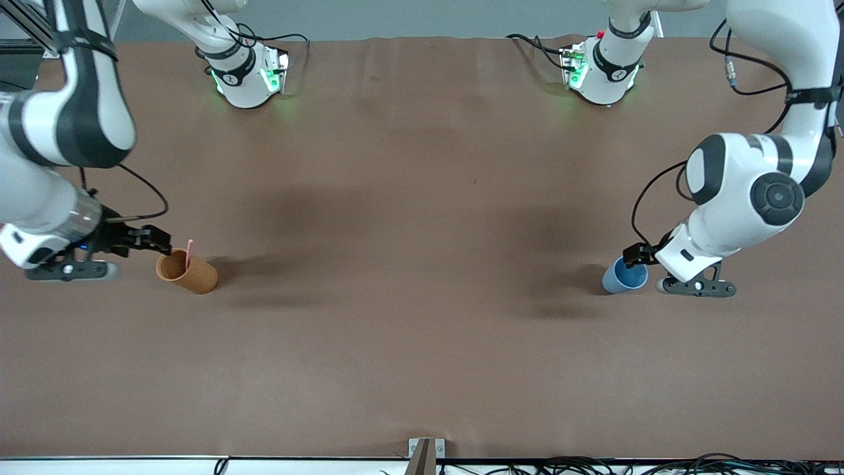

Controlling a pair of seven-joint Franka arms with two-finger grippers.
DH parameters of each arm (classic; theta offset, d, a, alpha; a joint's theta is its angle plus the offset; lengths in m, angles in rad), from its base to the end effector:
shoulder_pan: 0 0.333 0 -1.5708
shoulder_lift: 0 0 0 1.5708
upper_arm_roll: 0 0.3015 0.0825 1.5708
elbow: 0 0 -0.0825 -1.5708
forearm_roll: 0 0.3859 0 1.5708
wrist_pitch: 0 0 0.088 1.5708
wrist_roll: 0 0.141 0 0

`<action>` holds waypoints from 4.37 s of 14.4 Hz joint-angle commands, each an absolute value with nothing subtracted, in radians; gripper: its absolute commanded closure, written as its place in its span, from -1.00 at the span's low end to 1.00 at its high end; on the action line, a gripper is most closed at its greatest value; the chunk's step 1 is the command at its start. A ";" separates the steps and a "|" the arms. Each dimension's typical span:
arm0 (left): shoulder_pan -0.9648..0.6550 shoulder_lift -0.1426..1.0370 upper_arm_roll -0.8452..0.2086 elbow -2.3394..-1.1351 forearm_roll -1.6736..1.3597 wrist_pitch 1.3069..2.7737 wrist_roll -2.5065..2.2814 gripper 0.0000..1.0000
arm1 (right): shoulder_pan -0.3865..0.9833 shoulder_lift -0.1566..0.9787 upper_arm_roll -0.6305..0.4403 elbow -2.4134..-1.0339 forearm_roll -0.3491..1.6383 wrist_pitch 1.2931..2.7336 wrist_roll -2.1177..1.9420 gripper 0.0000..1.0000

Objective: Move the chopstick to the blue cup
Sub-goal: 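Grasp the blue cup rim with the left gripper, then slide the blue cup toward the table middle with the left gripper, then open the left gripper off the cup while the right gripper lifts the chopstick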

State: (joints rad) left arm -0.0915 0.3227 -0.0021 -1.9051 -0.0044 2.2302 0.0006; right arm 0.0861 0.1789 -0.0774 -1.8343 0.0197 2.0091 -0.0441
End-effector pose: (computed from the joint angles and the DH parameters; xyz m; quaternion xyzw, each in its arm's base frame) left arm 0.6154 -0.0580 0.2816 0.9990 -0.0457 0.0011 0.0021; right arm 0.6062 0.0085 0.3833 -0.9997 -0.0228 0.0017 0.0021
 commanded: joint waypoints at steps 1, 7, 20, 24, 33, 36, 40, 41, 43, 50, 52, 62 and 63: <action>-0.075 0.368 0.005 -1.928 -0.009 2.313 0.014 -1.00 | 0.110 0.075 -0.081 -2.041 0.015 2.156 -0.060 -0.75; -0.063 0.425 0.006 -1.962 -0.009 2.396 0.015 0.59 | 0.146 -0.005 -0.081 -2.218 -0.116 2.295 -0.060 -0.52; -0.118 0.382 -0.072 -1.747 0.002 2.166 -0.266 0.99 | 0.176 0.003 -0.080 -2.253 -0.345 2.365 -0.058 0.24; -0.135 0.432 -0.311 -1.700 0.099 2.164 -0.728 0.99 | 0.178 0.006 -0.078 -2.253 -0.345 2.379 -0.058 0.34; -0.380 0.684 -0.394 -1.485 0.250 2.171 -1.256 0.99 | 0.181 0.029 -0.080 -2.252 -0.347 2.405 -0.057 0.45; -0.390 0.719 -0.394 -1.468 0.268 2.172 -1.264 0.99 | 0.181 0.038 -0.080 -2.250 -0.345 2.418 -0.057 0.45; -0.411 0.747 -0.394 -1.457 0.310 2.177 -1.301 0.99 | 0.178 0.055 -0.080 -2.246 -0.345 2.448 -0.057 0.45; -0.413 0.759 -0.396 -1.456 0.328 2.181 -1.324 0.98 | 0.178 0.058 -0.080 -2.244 -0.345 2.450 -0.057 0.45; -0.417 0.767 -0.396 -1.459 0.336 2.207 -1.338 0.91 | 0.178 0.058 -0.080 -2.244 -0.347 2.448 -0.057 0.50; -0.356 0.622 -0.391 -1.462 0.337 2.102 -1.275 -1.00 | 0.167 0.038 -0.087 -2.223 -0.347 2.422 -0.060 0.93; -0.272 0.513 -0.397 -1.497 0.309 2.054 -1.119 -1.00 | 0.132 0.005 -0.087 -2.171 -0.344 2.346 -0.080 0.93; -0.209 0.111 0.021 -1.539 -0.031 1.728 -0.126 -1.00 | 0.207 -0.023 -0.078 -1.677 0.016 1.822 -0.068 0.94; -0.146 0.077 0.005 -1.539 -0.026 1.695 -0.056 -1.00 | 0.228 -0.023 -0.077 -1.675 0.059 1.825 -0.019 0.95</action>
State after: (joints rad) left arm -0.2016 0.1606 0.0123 -1.4949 -0.0163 1.7434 -0.1677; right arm 0.1907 -0.0388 -0.0738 -1.6921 -0.0086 1.8286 -0.0700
